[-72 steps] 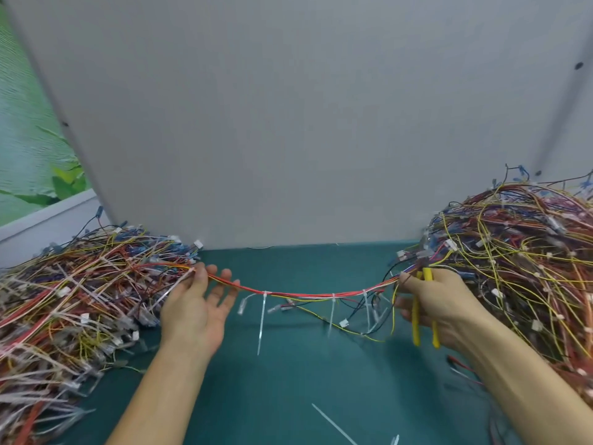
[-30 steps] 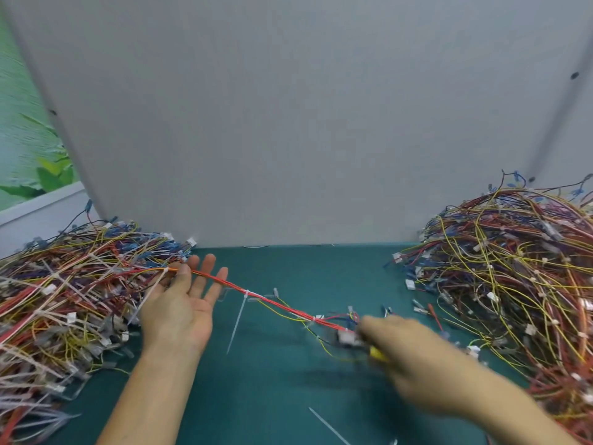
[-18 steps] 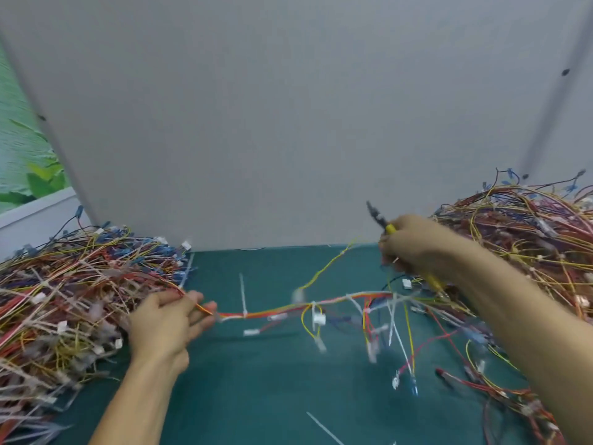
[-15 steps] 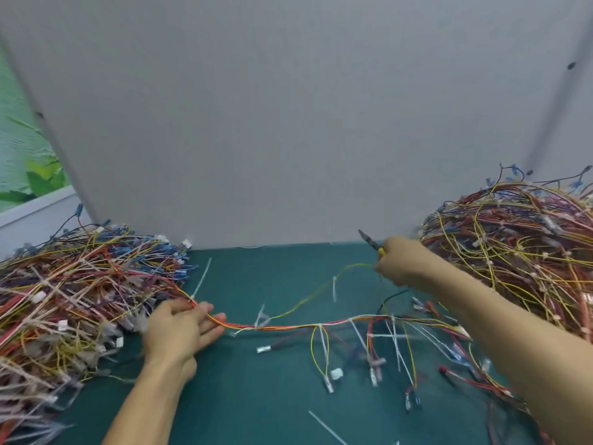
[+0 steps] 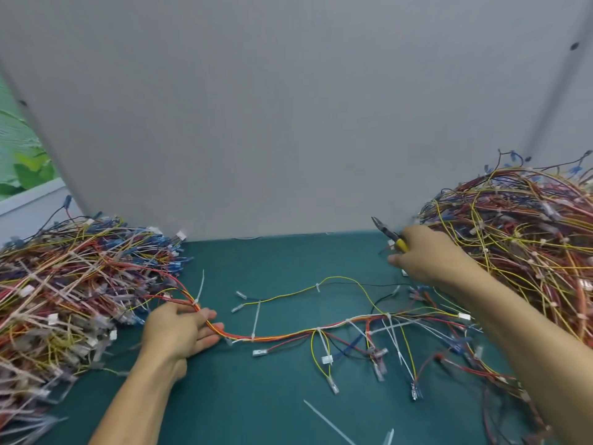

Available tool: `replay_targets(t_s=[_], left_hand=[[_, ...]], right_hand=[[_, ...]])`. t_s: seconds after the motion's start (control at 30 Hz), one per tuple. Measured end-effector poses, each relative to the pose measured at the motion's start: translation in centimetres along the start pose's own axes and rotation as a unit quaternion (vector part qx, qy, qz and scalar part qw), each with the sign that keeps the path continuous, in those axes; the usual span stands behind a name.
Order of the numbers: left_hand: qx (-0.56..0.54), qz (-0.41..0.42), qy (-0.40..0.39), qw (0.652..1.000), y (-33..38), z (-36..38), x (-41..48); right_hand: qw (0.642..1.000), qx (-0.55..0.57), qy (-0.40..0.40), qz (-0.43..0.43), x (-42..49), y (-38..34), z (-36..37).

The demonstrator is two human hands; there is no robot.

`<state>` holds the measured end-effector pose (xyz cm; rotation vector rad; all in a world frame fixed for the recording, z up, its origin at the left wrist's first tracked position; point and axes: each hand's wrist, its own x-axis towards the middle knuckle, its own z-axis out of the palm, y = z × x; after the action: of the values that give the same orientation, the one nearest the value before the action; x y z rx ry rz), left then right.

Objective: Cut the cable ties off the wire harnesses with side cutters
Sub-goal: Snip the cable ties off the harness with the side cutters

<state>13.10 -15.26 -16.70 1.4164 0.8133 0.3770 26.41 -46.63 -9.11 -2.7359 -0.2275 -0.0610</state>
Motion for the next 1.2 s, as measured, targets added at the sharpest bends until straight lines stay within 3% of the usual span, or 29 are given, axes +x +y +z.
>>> replay_targets(t_s=[0.2, 0.3, 0.5, 0.57, 0.7, 0.93, 1.0, 1.2], left_hand=[[0.007, -0.037, -0.029, 0.999, -0.2, -0.4, -0.7], [0.016, -0.039, -0.039, 0.998, -0.1, -0.3, -1.3], [0.196, 0.004, -0.094, 0.976, 0.0, -0.5, -2.0], [0.271, 0.055, -0.072, 0.958, 0.2, -0.4, -1.9], [0.456, 0.184, -0.004, 0.871, 0.6, -0.4, -1.7], [0.524, 0.236, -0.131, 0.808, 0.9, -0.8, -1.1], [0.514, 0.230, -0.137, 0.815, 0.8, -0.8, -0.9], [0.422, 0.182, -0.104, 0.882, 0.9, -1.0, -0.6]], right_hand=[[0.995, -0.011, -0.102, 0.009, -2.8, 0.4, 3.6], [0.993, 0.011, -0.111, 0.031, -4.0, 0.7, 4.5], [0.989, 0.019, -0.148, 0.001, -5.9, 0.2, 5.5], [0.990, 0.007, -0.141, -0.010, -6.2, -0.1, 5.8], [0.993, -0.020, -0.109, -0.040, -6.7, -0.8, 6.4], [0.979, -0.035, -0.081, -0.184, -7.2, -1.7, 7.2], [0.978, -0.032, -0.080, -0.192, -7.3, -1.8, 7.1], [0.977, -0.021, -0.088, -0.193, -7.2, -1.7, 6.9]])
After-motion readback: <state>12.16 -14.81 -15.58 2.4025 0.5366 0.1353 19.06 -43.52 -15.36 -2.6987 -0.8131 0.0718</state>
